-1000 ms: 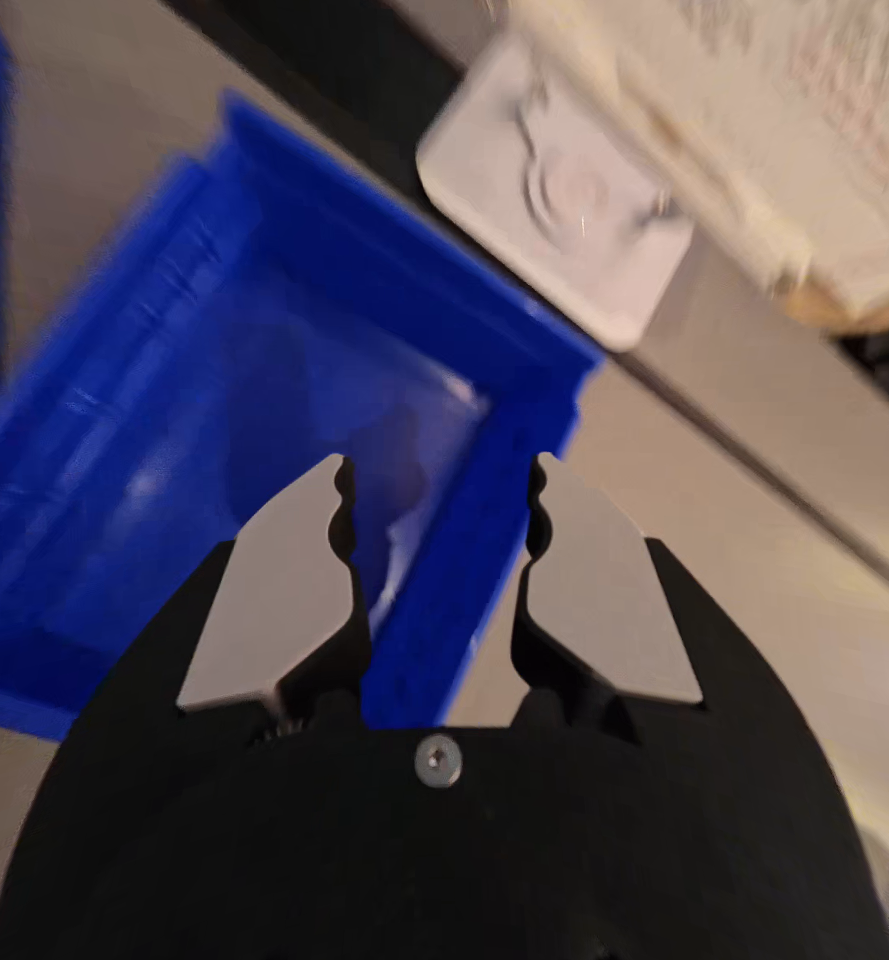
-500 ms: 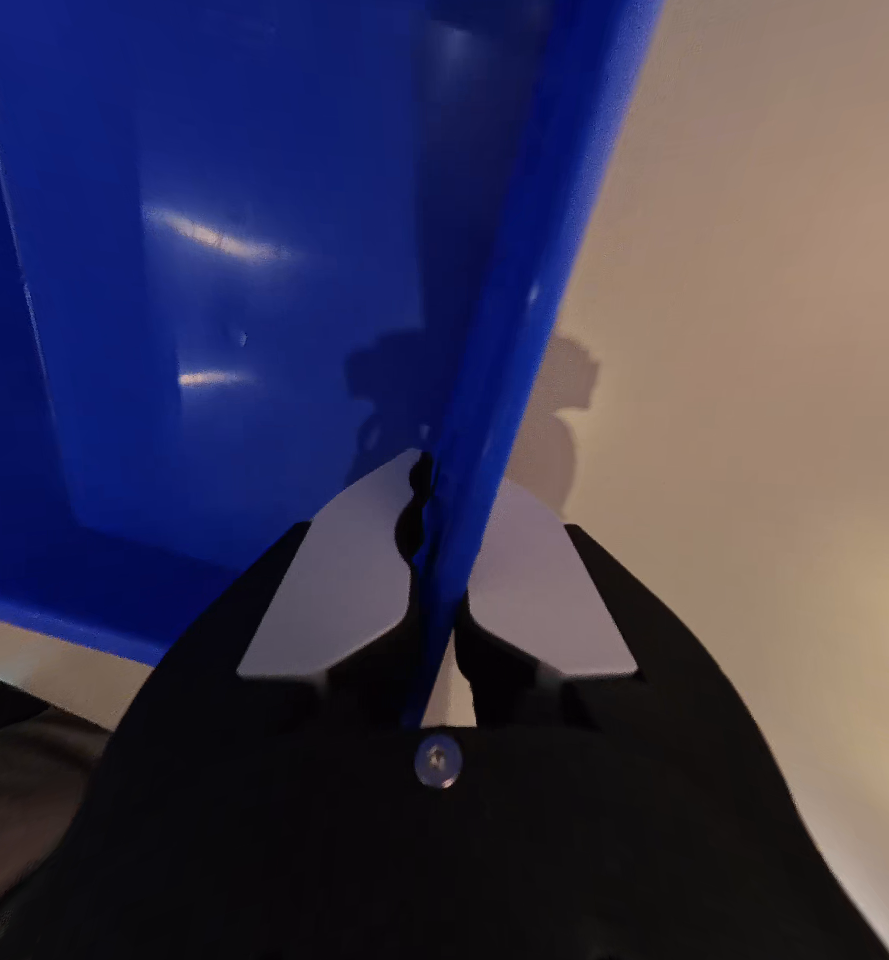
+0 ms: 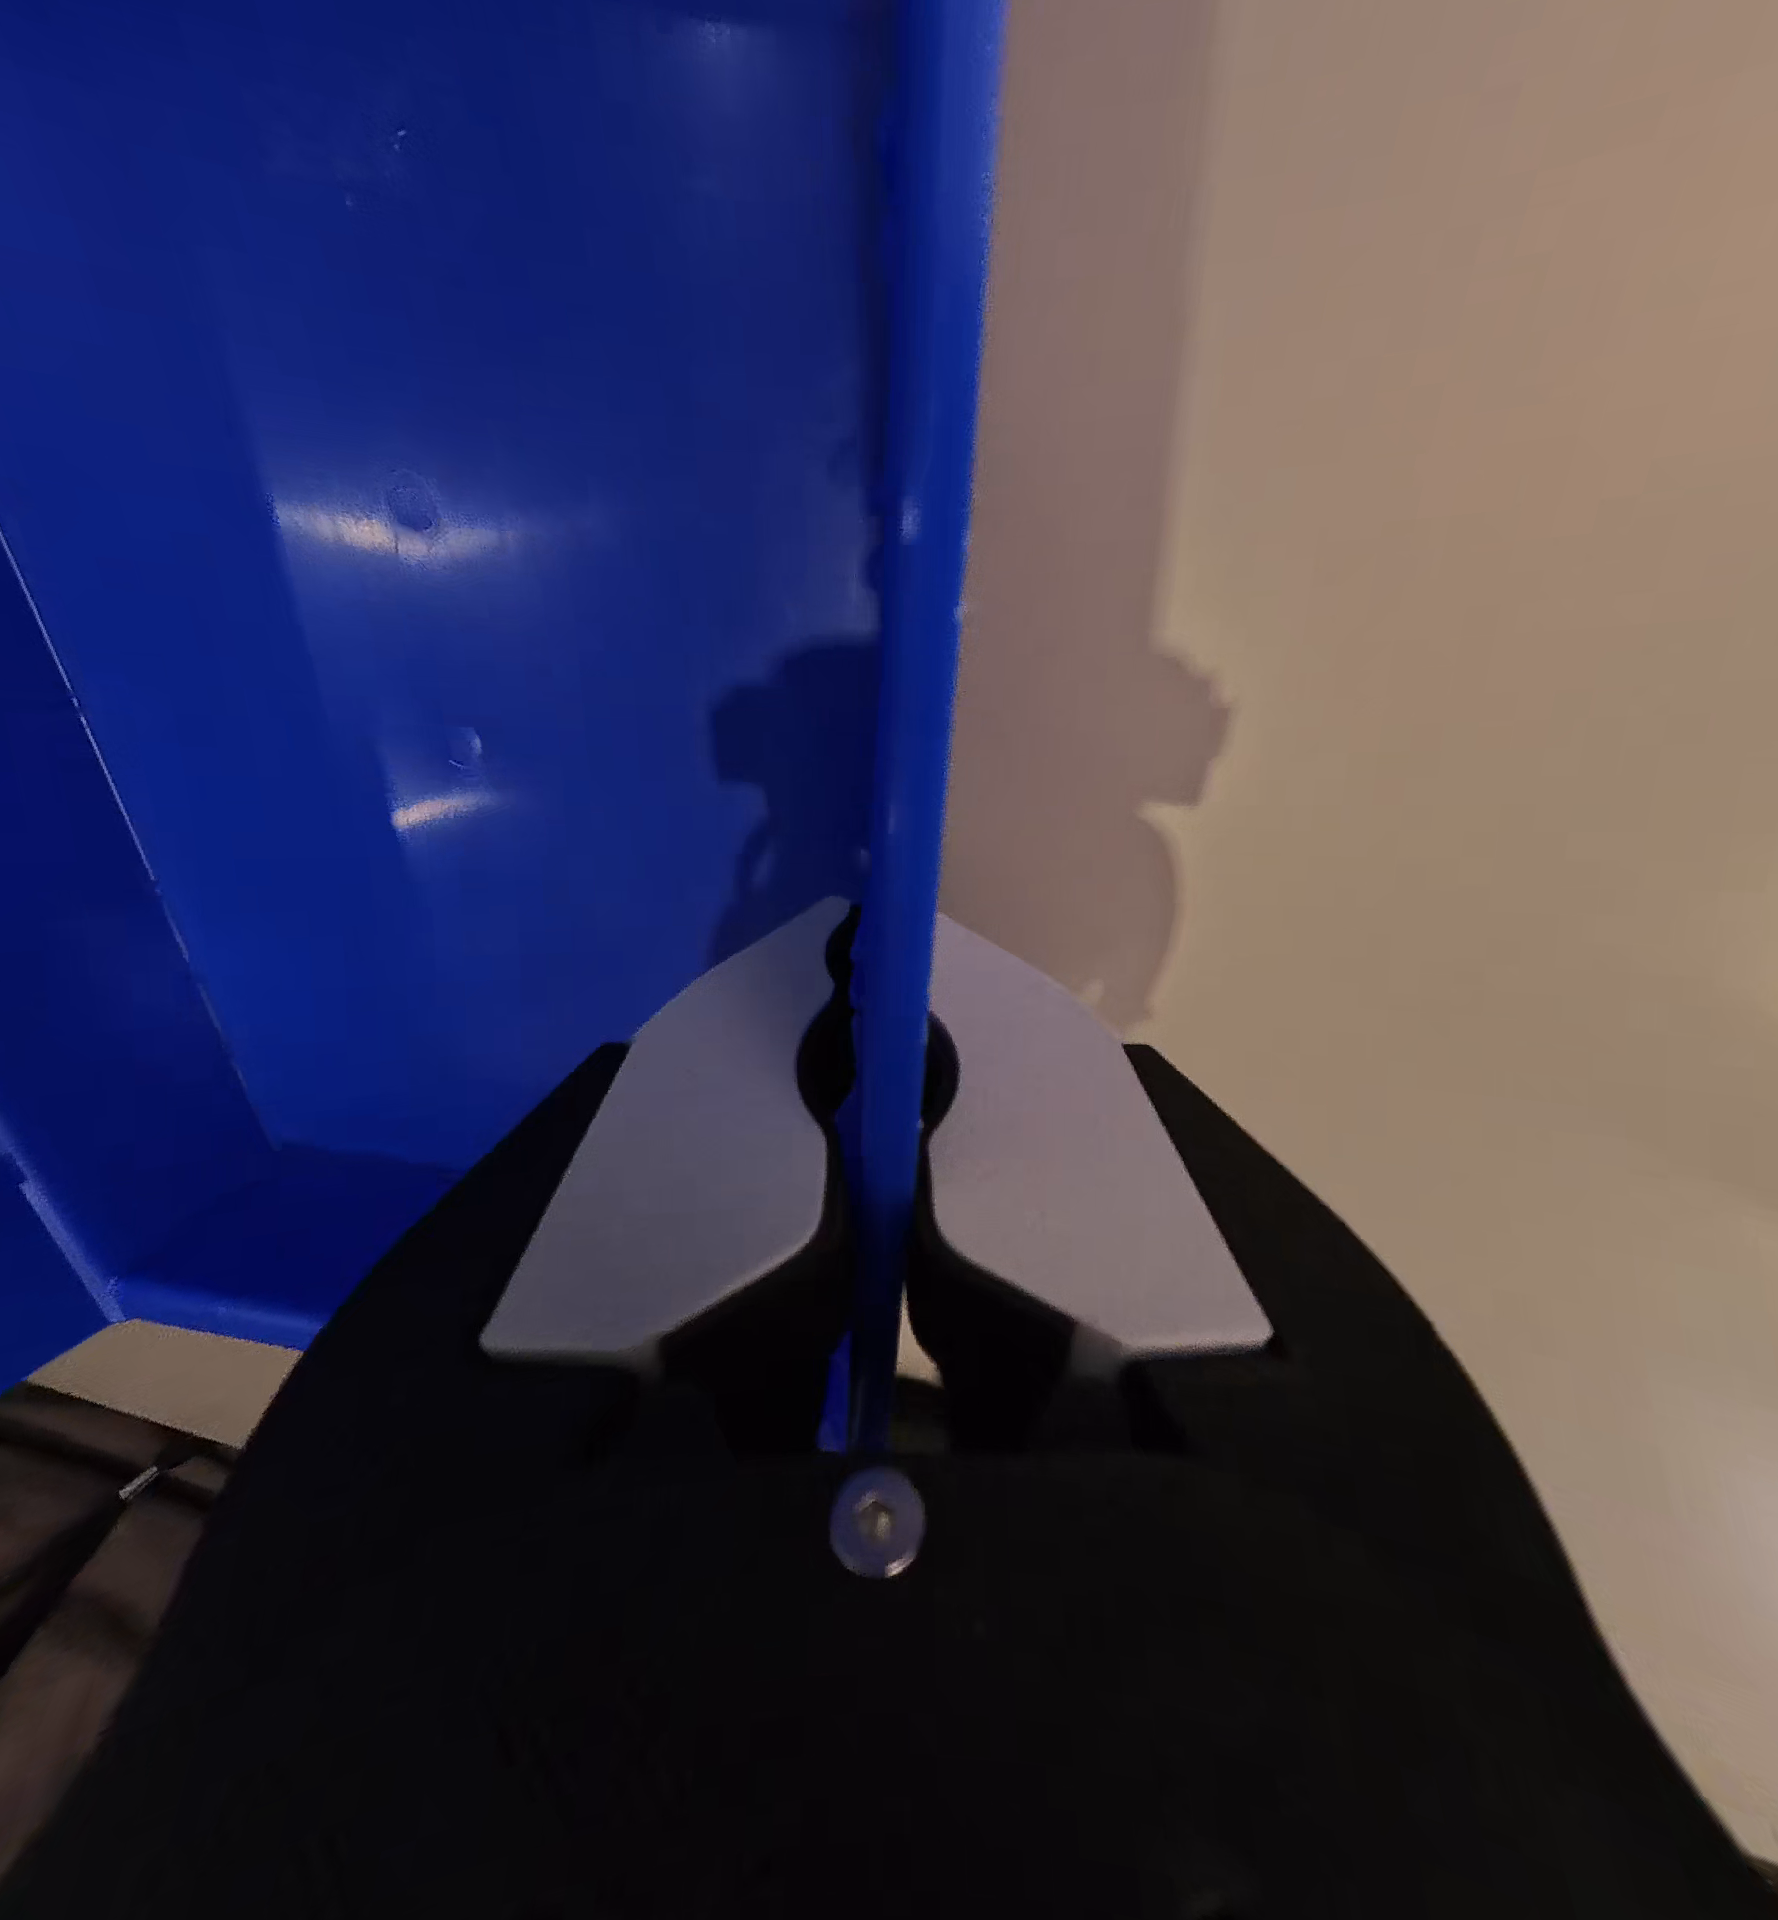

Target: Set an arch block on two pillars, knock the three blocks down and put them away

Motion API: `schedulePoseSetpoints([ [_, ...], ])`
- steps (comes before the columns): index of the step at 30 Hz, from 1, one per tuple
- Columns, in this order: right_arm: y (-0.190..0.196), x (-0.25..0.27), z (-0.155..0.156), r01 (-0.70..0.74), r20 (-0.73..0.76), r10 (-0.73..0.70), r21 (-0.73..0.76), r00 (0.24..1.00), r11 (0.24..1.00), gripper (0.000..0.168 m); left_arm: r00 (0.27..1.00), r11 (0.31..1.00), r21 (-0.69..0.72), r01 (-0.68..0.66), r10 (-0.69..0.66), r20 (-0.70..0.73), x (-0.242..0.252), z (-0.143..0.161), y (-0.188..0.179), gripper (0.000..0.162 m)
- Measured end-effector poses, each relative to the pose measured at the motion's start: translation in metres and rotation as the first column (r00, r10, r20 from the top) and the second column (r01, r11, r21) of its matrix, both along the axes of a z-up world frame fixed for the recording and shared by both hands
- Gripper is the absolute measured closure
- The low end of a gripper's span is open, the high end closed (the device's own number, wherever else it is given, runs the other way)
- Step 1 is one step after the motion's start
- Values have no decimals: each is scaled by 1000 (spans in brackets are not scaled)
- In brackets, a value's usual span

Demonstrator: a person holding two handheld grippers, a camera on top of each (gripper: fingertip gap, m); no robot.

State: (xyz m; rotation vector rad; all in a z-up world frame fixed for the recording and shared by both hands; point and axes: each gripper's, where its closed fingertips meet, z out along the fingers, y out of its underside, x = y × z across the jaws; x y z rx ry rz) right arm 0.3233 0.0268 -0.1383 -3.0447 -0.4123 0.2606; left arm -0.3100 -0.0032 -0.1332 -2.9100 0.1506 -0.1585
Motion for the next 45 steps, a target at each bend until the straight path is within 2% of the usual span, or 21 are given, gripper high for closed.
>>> schedulePoseSetpoints([
  [3,-6,48,0,87,1,-87,0,996,996,161,998,999,18,48,-48,-46,3,0,8,147],
  [8,-17,116,-1,193,-5,-193,5,981,981,162,996,996,36,87,-87,-4,9,1,8,147],
  [15,-32,169,-2,246,-17,-245,12,969,969,162,993,993,26,114,-114,-19,7,0,4,147],
  [29,-33,188,-2,242,5,-242,19,970,970,162,989,993,-6,122,-122,-84,3,-1,1,147],
  [38,-29,189,-2,181,19,-182,44,983,982,161,987,990,0,144,-143,-77,5,-1,3,147],
  [45,-26,191,2,197,21,-200,104,980,975,156,983,987,39,155,-150,-107,2,3,7,141],
])
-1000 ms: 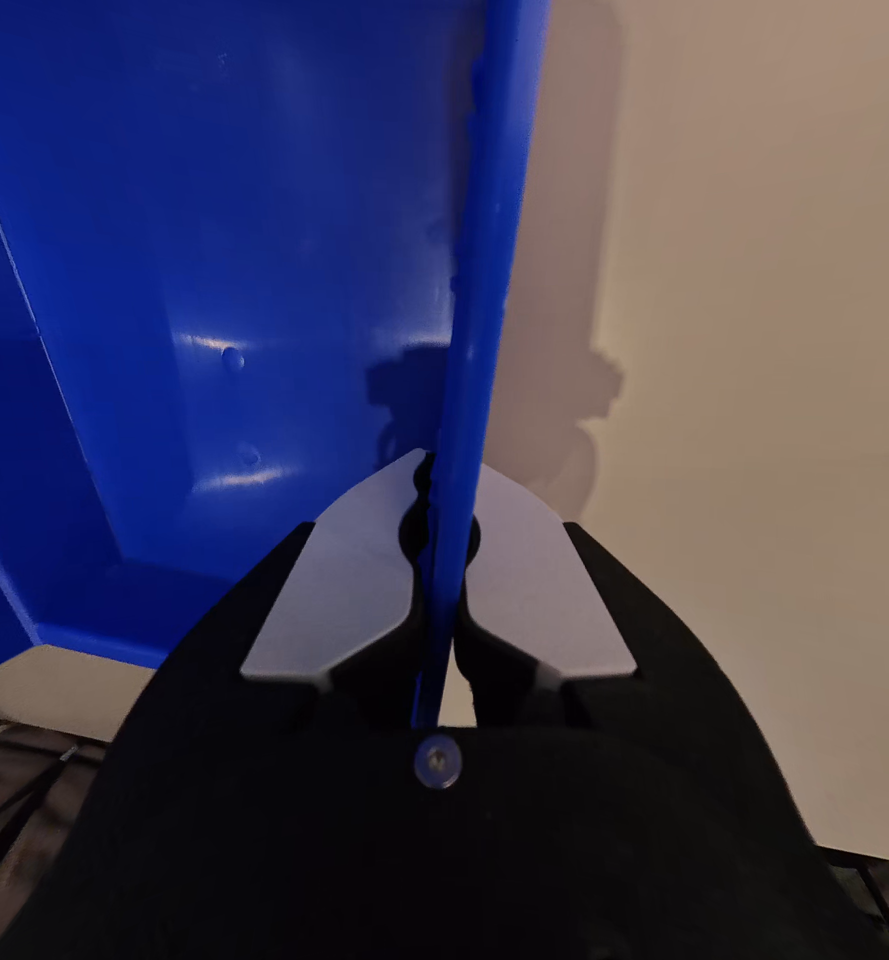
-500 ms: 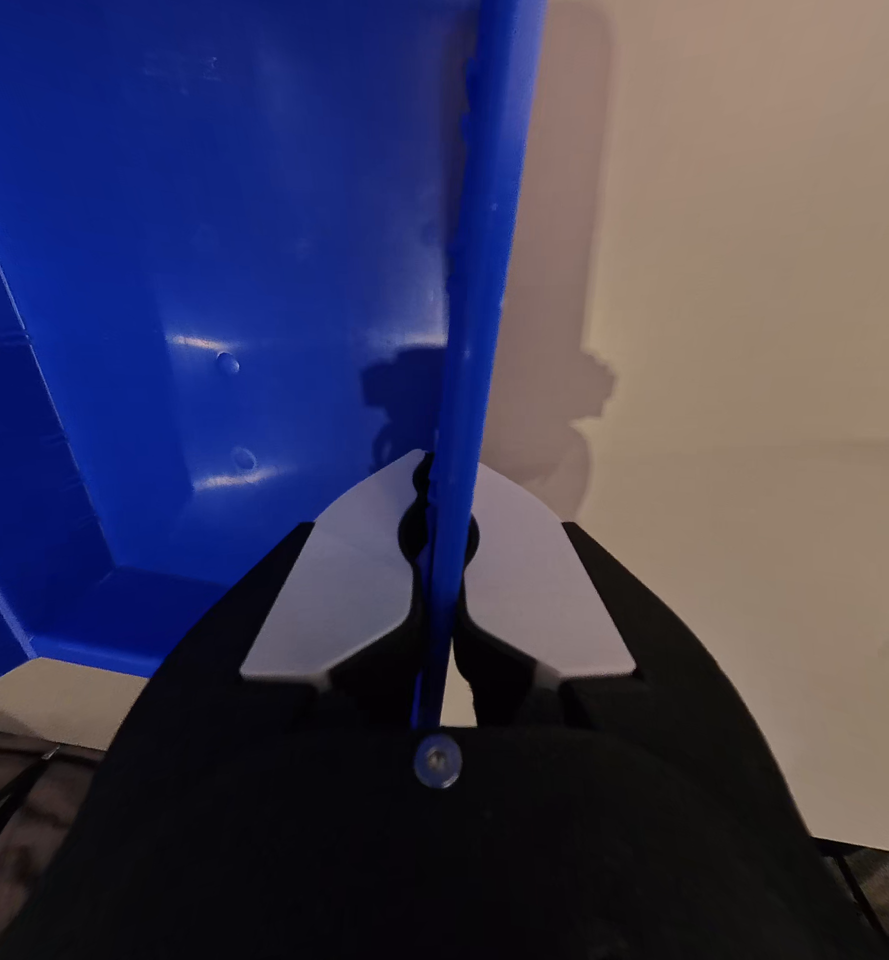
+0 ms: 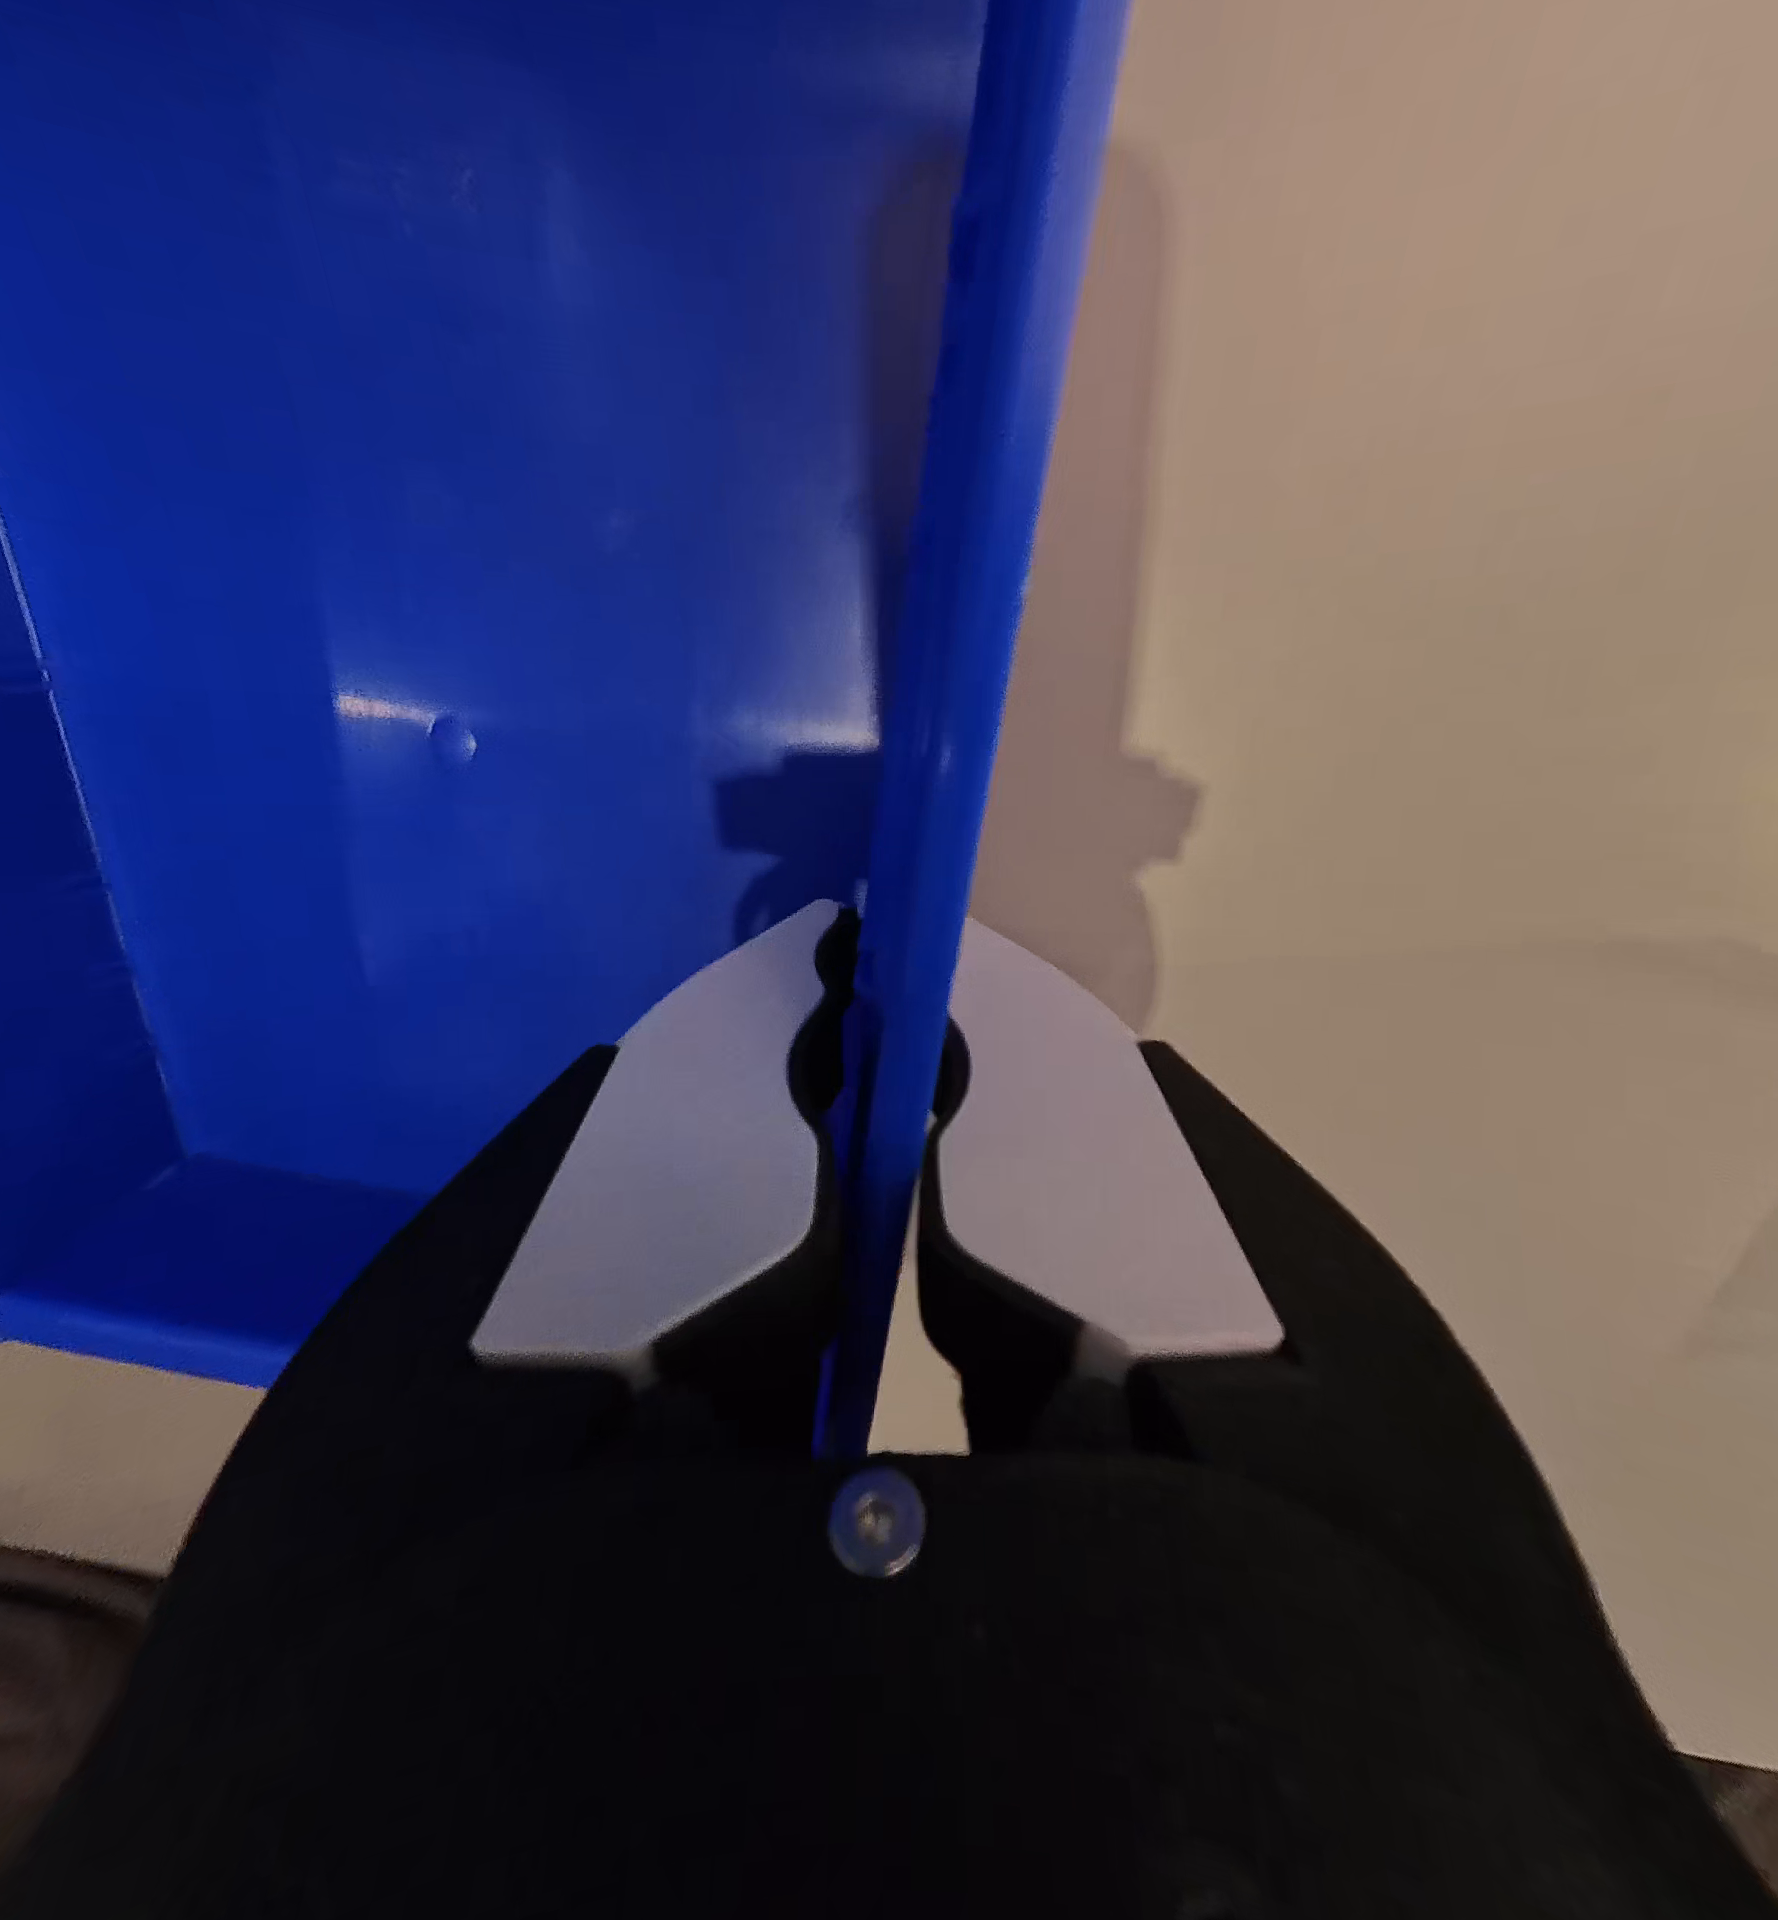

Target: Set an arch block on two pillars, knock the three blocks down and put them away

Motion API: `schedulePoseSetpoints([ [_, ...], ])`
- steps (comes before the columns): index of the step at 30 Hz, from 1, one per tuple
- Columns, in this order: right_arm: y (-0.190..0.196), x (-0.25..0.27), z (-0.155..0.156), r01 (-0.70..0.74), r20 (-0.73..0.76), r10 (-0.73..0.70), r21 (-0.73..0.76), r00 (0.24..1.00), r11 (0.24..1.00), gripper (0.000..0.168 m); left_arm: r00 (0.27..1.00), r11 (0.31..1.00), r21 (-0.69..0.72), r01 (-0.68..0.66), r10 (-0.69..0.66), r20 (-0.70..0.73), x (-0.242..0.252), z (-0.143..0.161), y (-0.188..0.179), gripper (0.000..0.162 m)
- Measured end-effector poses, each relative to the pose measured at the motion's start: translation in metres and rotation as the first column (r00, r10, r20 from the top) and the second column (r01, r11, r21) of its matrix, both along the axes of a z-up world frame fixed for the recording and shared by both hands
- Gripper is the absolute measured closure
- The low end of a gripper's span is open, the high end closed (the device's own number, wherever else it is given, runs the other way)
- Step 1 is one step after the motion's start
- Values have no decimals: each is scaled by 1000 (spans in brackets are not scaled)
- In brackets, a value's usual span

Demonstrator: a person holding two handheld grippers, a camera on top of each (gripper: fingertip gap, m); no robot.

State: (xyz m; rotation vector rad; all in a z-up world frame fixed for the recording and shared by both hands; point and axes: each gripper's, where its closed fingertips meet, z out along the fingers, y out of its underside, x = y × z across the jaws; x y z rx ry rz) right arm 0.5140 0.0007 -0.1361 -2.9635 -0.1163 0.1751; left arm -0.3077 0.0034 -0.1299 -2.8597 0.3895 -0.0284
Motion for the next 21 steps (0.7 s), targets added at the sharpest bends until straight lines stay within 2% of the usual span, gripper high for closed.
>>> schedulePoseSetpoints([
  [5,11,9,30,38,80,-51,150,996,988,135,996,991,128,-27,37,-77,-6,40,1,121],
  [7,17,16,54,56,133,-92,252,987,966,130,990,973,229,-13,45,-132,-5,70,1,111],
  [9,24,21,87,62,182,-142,387,973,920,130,988,937,345,47,7,-154,9,101,4,110],
  [11,32,18,130,35,213,-185,560,959,828,130,982,866,481,140,-57,-182,30,129,13,98],
  [14,40,-10,201,-77,214,-171,810,962,582,130,971,726,646,235,-151,-183,70,157,33,99],
  [15,39,-23,219,-106,202,-142,860,969,499,130,973,704,672,231,-168,-158,81,158,39,99],
  [17,36,-54,239,-157,188,-45,913,981,376,124,972,756,611,234,-197,-128,96,140,45,103],
  [19,37,-74,245,-172,175,22,927,984,332,124,951,830,466,306,-248,-183,99,110,40,102],
  [21,41,-85,242,-182,172,59,925,983,334,124,928,882,324,342,-262,-266,86,85,31,110],
])
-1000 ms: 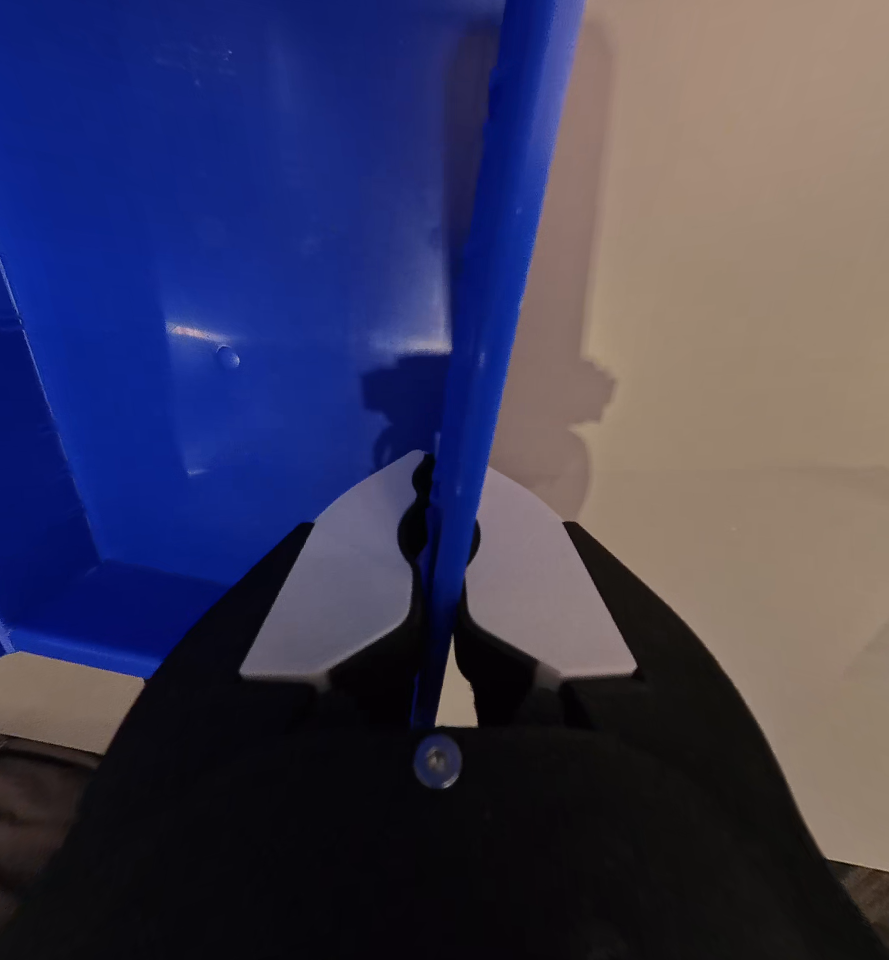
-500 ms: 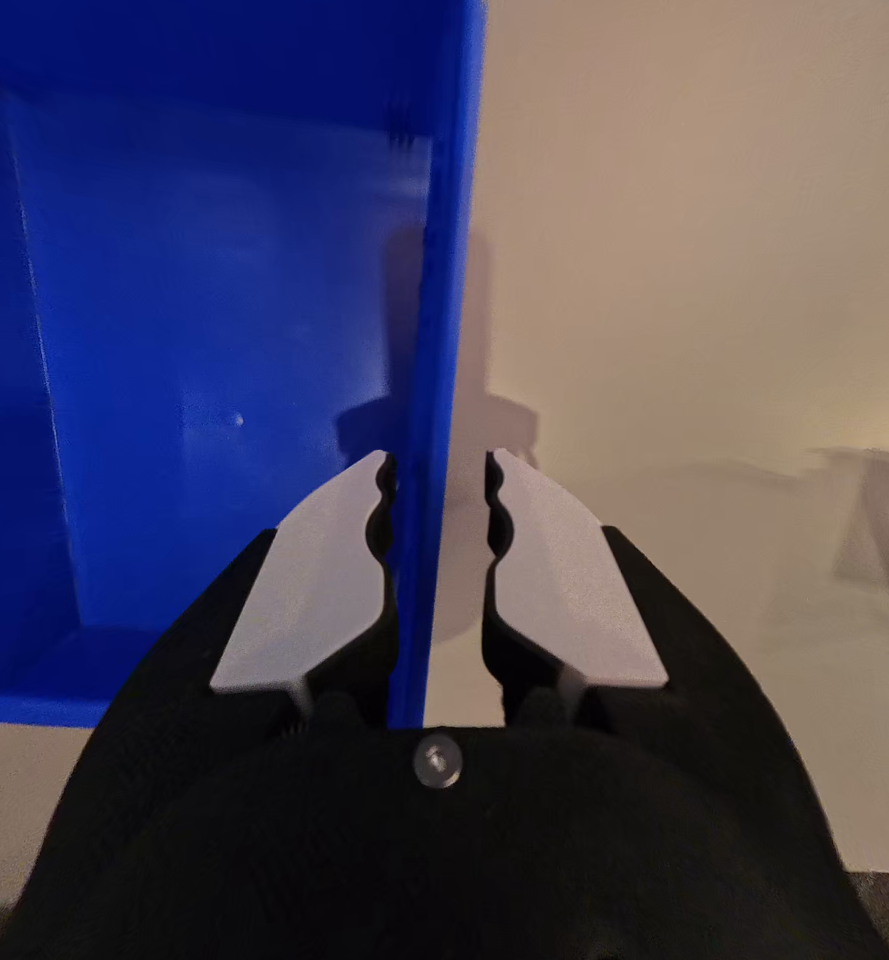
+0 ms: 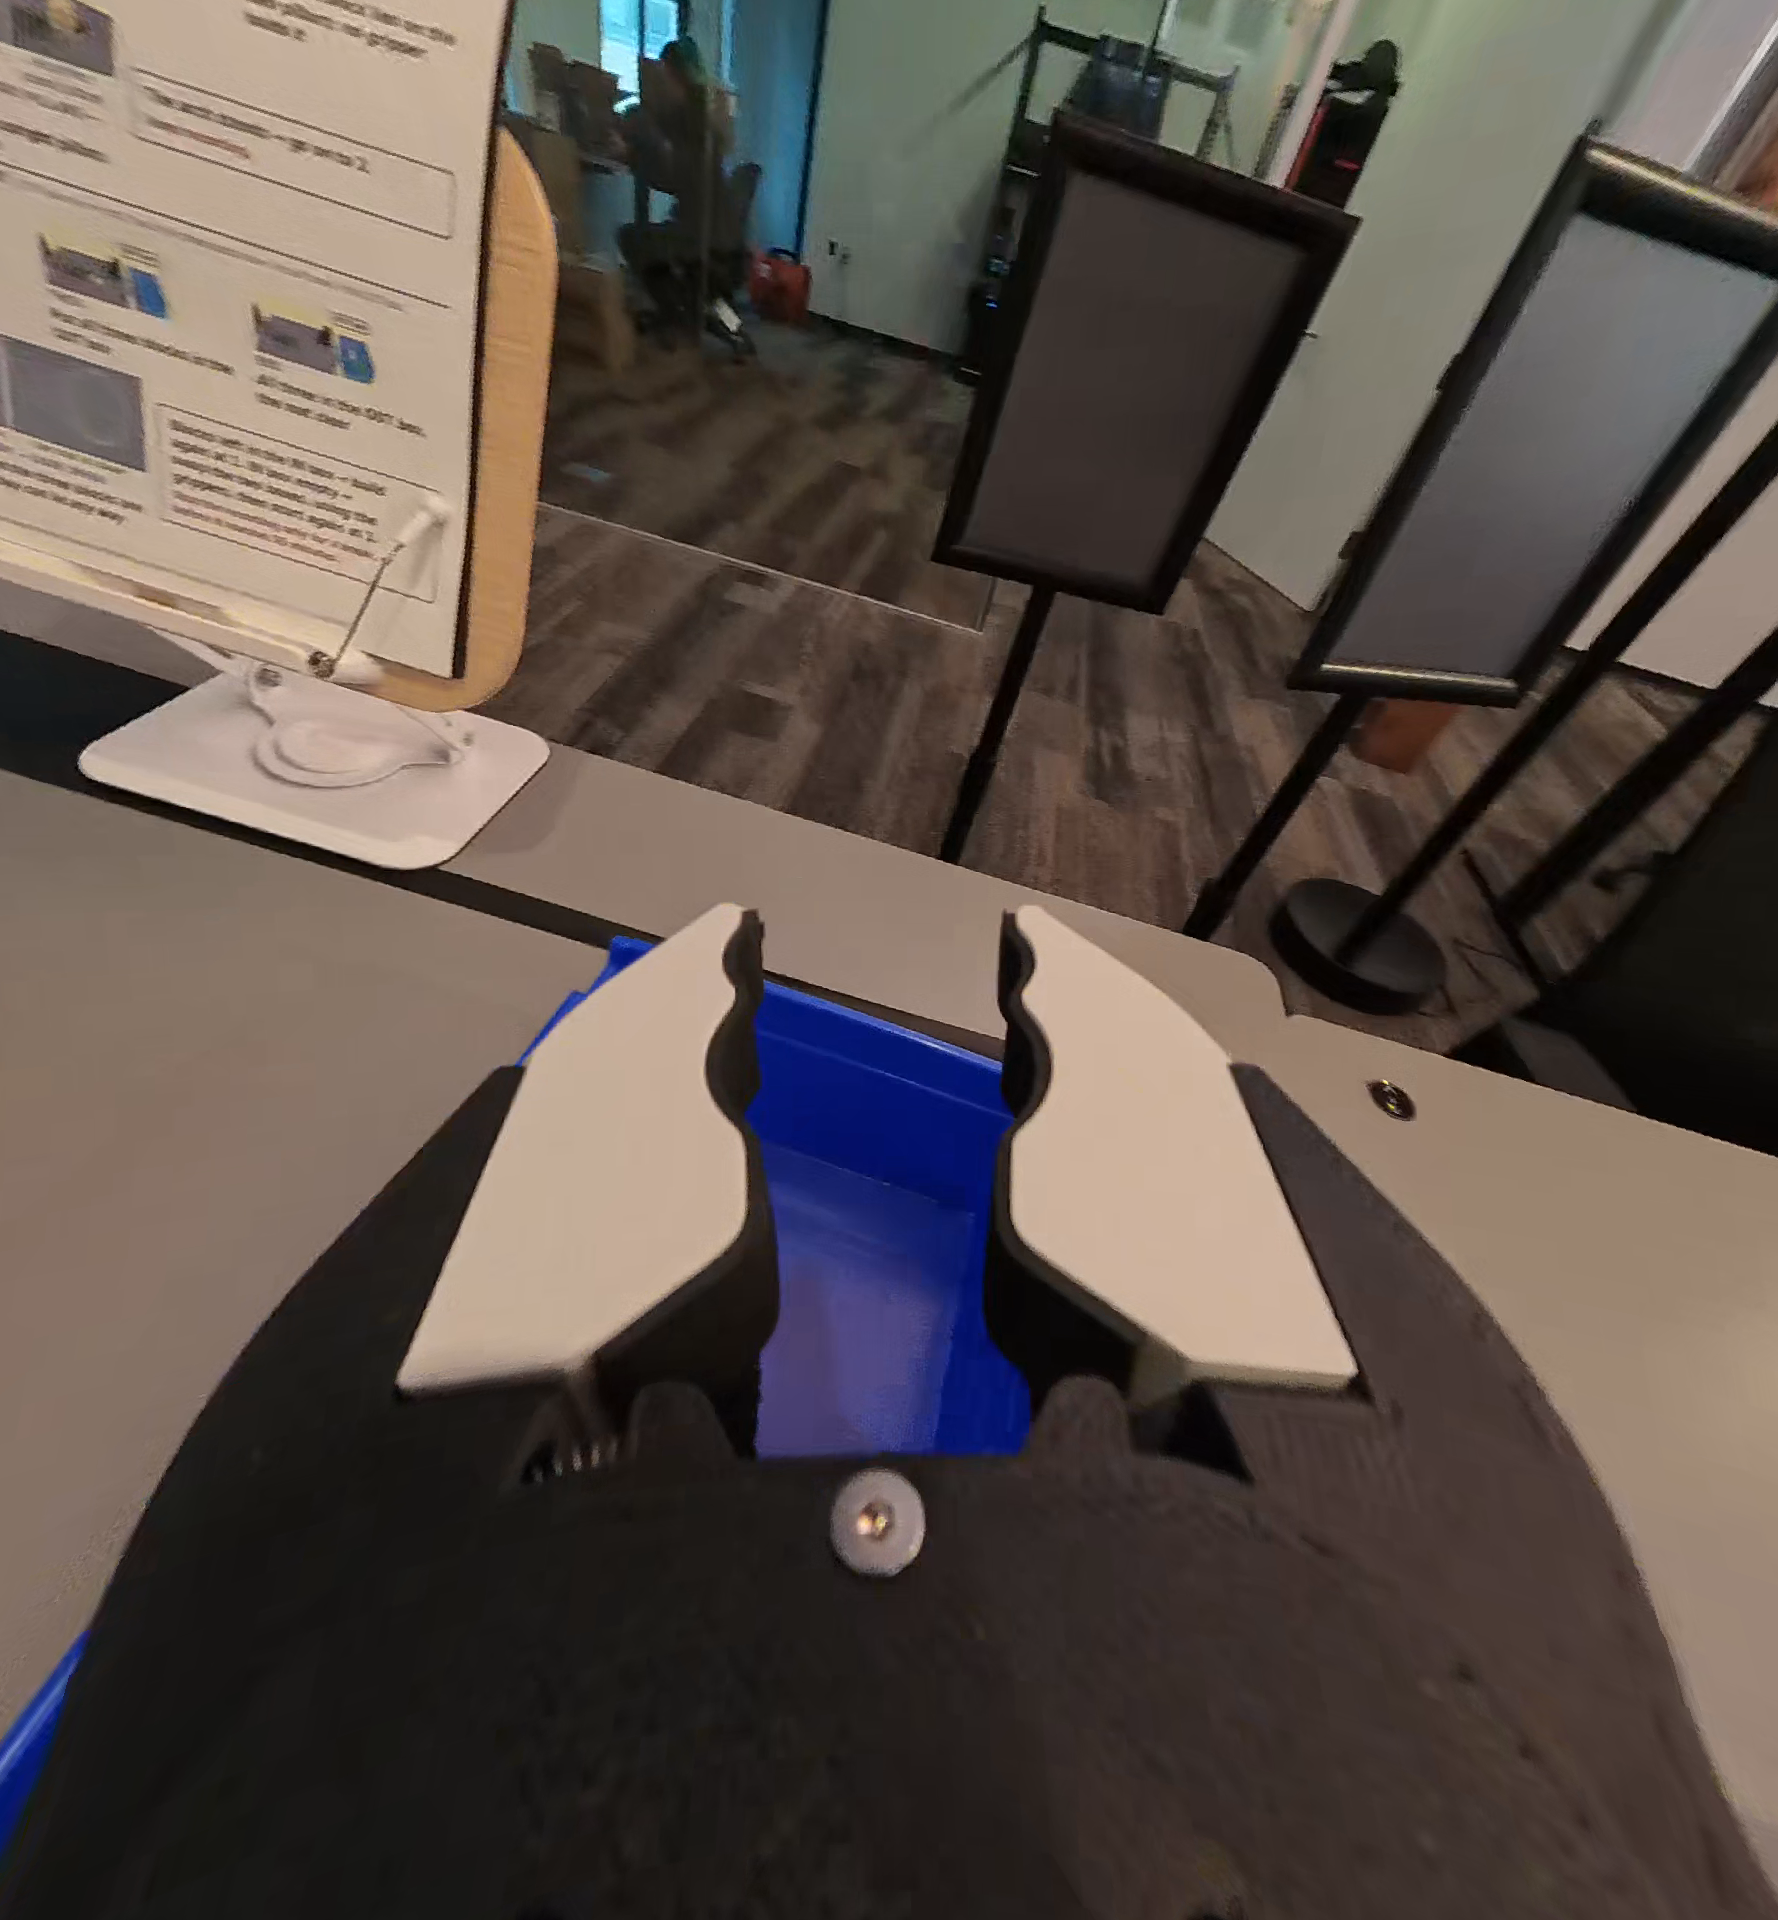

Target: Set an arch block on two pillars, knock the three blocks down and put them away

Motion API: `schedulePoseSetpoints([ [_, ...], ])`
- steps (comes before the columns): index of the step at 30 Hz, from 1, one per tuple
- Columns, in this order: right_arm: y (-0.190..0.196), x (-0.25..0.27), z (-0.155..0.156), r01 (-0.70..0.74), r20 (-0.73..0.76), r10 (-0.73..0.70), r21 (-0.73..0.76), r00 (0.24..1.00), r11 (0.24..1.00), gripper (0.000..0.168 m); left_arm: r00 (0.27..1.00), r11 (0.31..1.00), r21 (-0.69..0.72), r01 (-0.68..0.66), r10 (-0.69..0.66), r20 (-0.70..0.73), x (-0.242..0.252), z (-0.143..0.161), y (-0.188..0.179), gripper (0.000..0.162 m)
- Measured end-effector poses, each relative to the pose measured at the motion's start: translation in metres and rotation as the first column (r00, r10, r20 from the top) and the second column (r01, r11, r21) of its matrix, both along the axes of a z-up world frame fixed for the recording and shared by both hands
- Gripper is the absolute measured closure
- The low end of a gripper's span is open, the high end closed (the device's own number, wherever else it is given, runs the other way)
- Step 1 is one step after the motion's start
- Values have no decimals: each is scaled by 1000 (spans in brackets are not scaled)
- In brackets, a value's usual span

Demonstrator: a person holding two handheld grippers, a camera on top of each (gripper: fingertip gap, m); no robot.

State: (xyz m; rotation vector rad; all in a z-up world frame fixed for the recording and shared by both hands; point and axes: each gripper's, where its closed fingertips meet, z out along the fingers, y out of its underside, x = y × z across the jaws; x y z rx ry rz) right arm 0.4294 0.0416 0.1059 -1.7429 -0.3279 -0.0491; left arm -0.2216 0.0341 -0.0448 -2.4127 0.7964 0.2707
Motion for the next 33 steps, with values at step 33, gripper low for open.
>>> schedulePoseSetpoints([
  [33,18,-27,-29,-120,-20,118,-113,993,986,124,950,789,-577,209,-304,-73,11,-103,-78,129],
])
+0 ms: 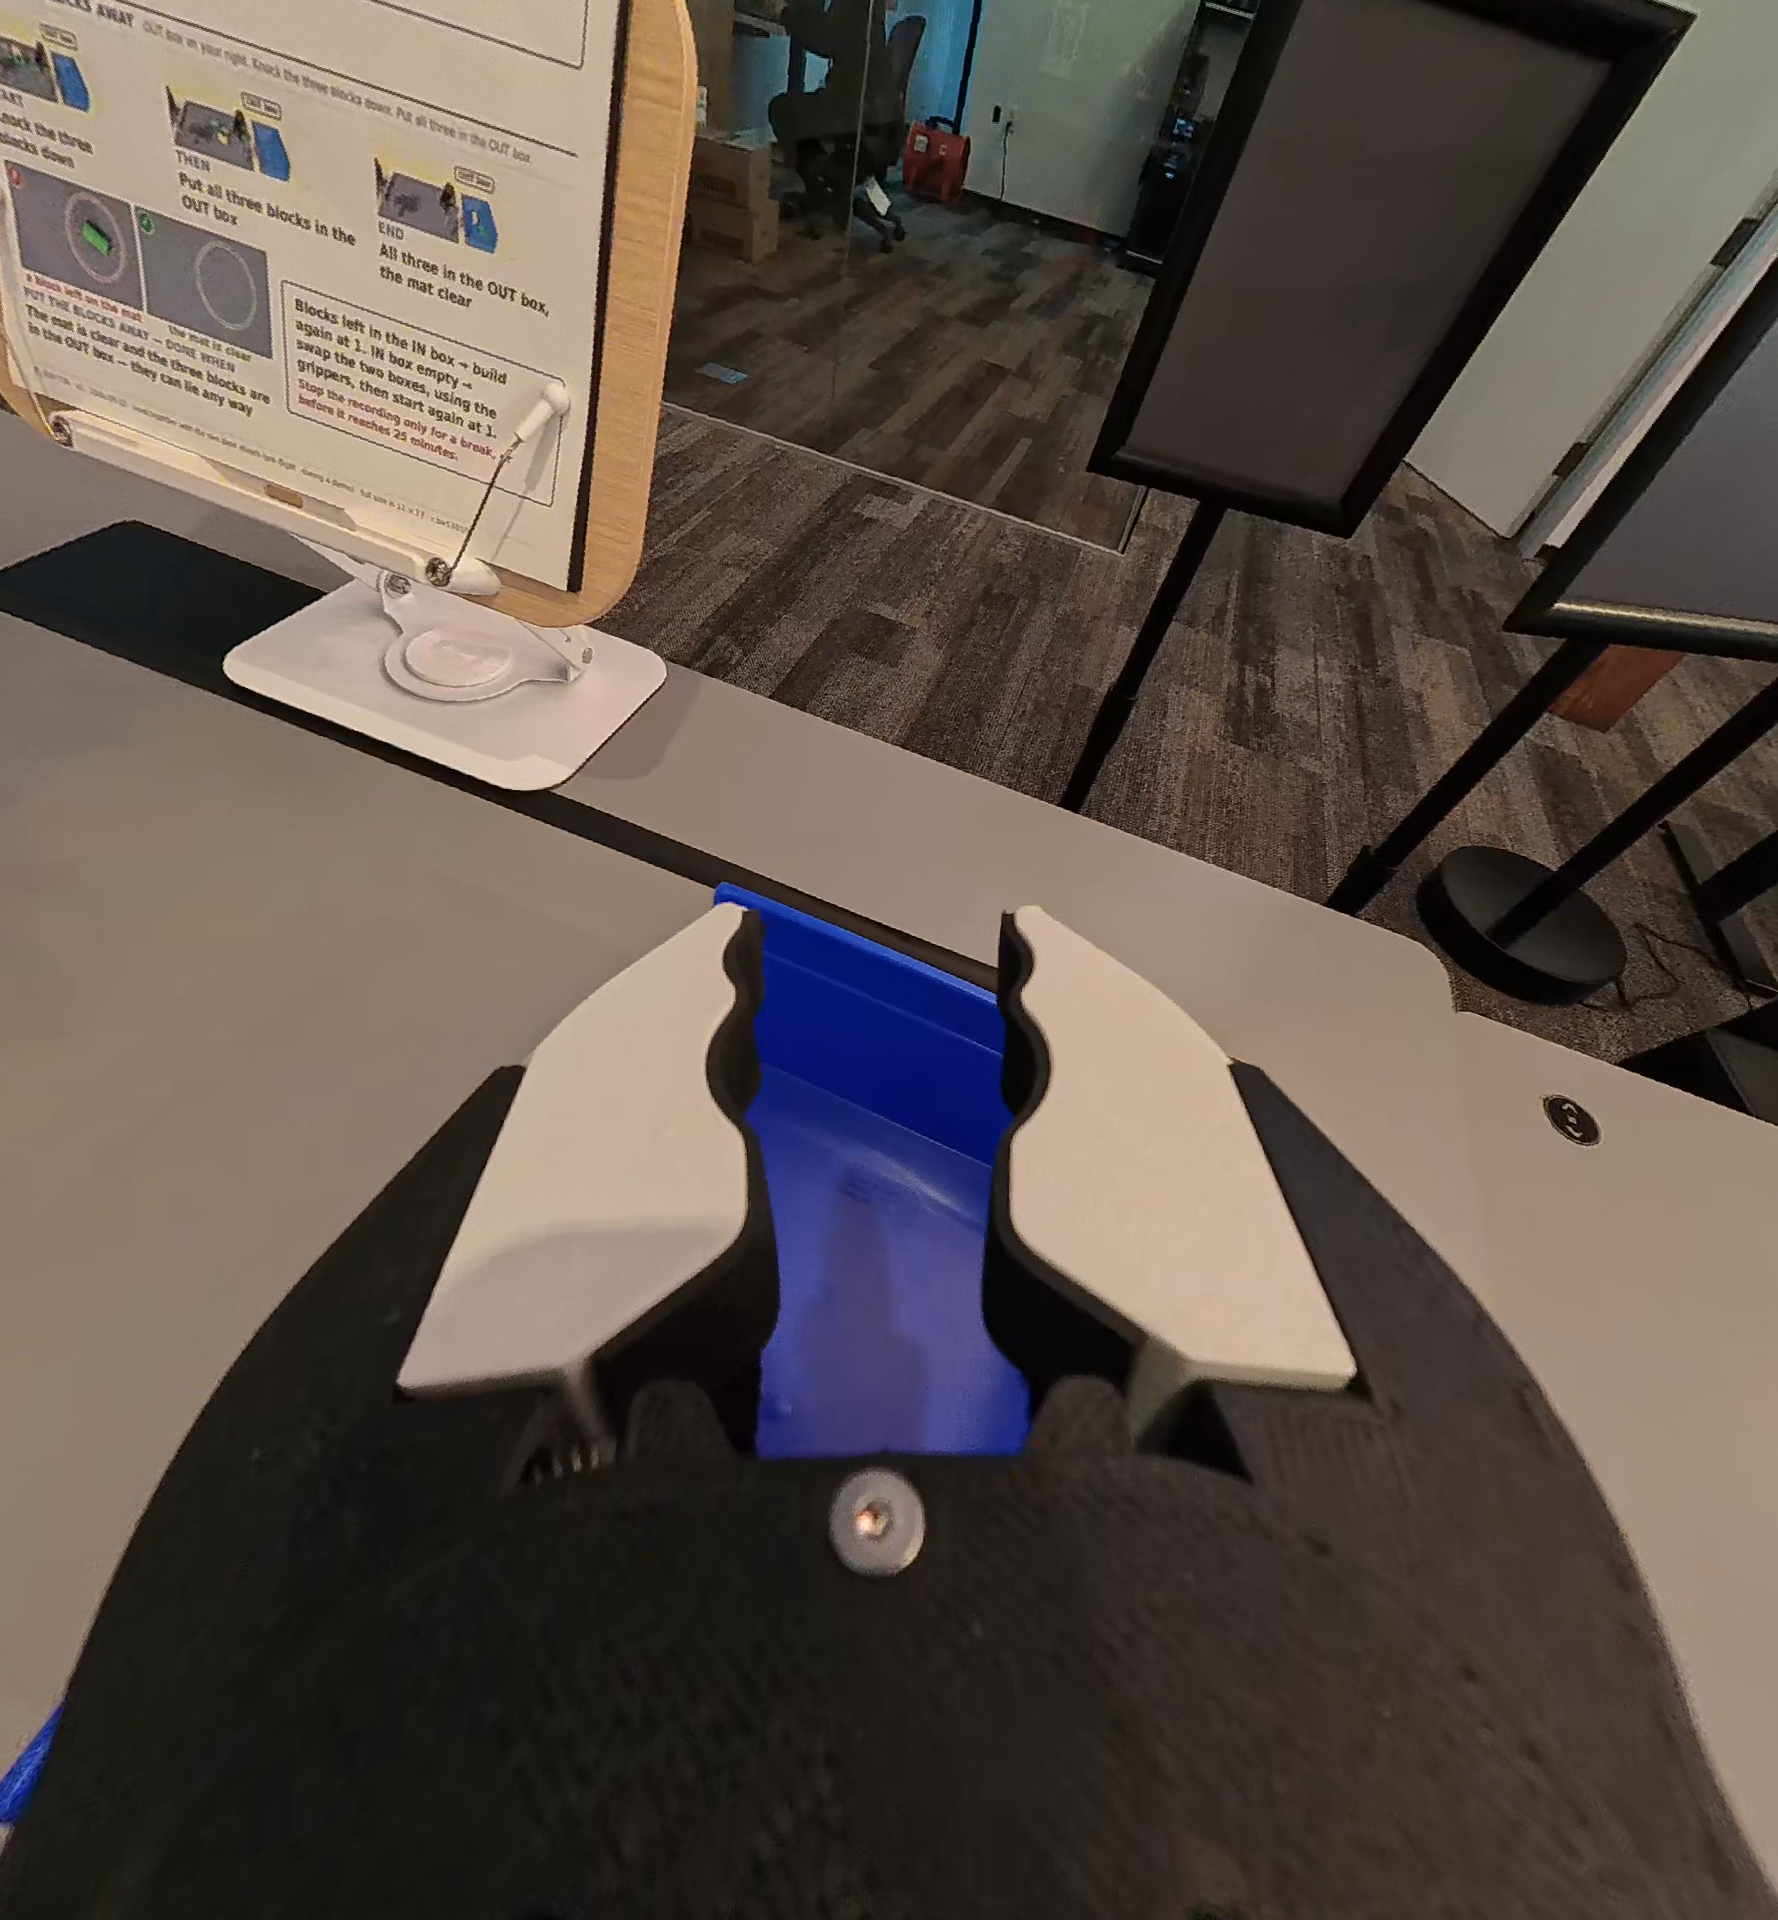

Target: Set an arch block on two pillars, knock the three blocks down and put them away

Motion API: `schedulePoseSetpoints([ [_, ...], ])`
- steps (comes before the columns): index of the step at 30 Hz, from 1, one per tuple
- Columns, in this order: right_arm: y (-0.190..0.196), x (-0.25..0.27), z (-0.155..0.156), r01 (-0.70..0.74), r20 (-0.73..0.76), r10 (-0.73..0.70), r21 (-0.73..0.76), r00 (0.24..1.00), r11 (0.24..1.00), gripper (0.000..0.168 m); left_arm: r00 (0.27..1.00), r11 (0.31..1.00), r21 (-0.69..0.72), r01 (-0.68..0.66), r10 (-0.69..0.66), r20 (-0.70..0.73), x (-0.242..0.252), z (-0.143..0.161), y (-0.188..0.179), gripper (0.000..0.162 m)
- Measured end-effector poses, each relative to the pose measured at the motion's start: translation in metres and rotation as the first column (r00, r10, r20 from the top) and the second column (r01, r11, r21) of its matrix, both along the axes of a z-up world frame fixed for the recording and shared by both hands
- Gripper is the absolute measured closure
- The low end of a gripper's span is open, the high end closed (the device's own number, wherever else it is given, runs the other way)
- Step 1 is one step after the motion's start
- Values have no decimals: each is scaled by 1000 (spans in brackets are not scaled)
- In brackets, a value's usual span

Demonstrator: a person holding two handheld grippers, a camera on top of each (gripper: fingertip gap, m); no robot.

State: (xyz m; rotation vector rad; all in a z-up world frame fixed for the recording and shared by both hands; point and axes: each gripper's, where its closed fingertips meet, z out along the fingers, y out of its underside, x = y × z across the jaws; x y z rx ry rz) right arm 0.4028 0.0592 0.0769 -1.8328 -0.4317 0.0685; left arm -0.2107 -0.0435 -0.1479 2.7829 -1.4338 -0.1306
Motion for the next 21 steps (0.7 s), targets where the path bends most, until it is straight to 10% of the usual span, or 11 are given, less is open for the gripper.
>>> schedulePoseSetpoints([
  [7,1,-36,7,-89,-4,90,50,996,995,124,937,869,494,-8,-166,308,43,115,32,129],
  [13,-22,-151,18,-386,54,383,169,922,907,124,608,762,605,-233,-371,701,123,221,33,129],
  [21,-95,-291,16,-688,-220,714,193,665,700,124,513,684,619,-386,-398,760,211,235,45,130],
])
